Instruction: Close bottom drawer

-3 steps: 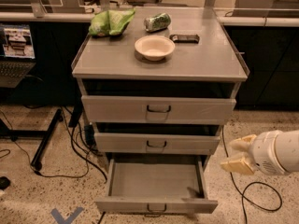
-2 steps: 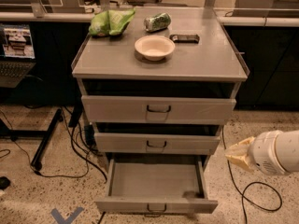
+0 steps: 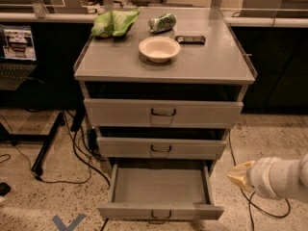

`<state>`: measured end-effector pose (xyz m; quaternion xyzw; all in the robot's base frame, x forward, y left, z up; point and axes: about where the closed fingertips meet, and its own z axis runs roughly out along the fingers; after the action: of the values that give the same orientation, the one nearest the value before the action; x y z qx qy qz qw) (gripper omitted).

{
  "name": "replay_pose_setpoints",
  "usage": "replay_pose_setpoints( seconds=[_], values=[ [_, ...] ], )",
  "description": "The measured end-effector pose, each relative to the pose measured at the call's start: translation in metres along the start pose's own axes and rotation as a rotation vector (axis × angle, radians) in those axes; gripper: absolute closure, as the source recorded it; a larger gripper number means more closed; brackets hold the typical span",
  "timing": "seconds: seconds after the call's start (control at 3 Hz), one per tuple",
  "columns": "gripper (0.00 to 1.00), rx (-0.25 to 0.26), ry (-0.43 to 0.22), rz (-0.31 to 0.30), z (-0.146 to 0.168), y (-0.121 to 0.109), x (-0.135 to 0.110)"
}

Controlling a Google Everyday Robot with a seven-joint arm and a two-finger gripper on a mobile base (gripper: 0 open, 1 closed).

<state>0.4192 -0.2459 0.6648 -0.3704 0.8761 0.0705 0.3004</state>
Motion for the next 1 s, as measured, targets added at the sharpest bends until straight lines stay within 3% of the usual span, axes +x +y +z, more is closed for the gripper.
replay_pose_setpoints(
  seconds=[0.67,1.0],
  values=[
    [1.00,0.028,0.072,0.161,0.120,0.009,0.123],
    [1.00,0.075,0.080,0.236,0.176,-0.002,0.168]
  ],
)
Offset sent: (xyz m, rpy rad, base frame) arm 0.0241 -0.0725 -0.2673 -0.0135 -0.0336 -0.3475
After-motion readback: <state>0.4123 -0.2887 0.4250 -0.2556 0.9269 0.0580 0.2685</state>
